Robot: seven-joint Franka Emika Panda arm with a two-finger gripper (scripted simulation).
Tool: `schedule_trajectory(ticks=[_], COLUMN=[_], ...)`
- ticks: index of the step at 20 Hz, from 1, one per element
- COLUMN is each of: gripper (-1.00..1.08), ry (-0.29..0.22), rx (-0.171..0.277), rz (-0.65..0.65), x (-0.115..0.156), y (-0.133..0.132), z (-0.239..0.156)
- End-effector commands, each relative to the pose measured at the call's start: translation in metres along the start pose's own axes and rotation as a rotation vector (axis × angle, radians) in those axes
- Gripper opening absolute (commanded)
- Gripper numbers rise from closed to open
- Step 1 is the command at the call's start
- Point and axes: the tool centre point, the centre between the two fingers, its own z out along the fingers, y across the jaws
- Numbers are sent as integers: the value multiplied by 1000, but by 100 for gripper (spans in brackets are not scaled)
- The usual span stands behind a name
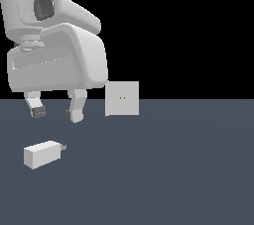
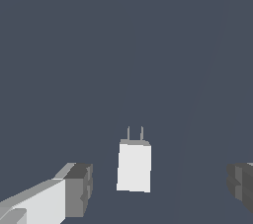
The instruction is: Plug the charger into the wall socket.
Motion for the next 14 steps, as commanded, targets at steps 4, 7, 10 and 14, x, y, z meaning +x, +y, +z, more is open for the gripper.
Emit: schedule_trajectory(ticks=[4,7,10,14], gripper=[100,100,100,100], ry=[8,10,10,10], rx=[-4,-5,-6,-6], rz=[39,51,56,53], x=[-9,-11,-13,-13], y=[-8,-10,-12,-11], z=[7,9,11,11])
